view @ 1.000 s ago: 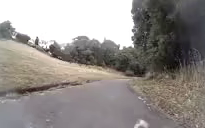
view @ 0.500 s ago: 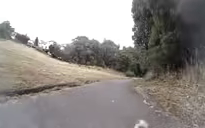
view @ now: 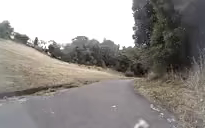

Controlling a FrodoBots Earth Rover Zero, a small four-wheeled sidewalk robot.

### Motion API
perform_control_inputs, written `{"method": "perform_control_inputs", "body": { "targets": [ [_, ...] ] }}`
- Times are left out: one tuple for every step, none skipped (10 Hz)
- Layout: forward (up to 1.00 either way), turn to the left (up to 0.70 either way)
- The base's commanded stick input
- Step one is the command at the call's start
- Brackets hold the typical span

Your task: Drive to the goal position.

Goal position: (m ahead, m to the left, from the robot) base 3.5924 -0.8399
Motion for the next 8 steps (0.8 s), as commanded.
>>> {"method": "perform_control_inputs", "body": {
  "targets": [
    [0.70,0.00],
    [0.70,0.00],
    [0.70,0.00],
    [0.70,0.00],
    [0.70,0.00],
    [0.70,0.00],
    [0.70,0.00],
    [0.70,0.00]
  ]
}}
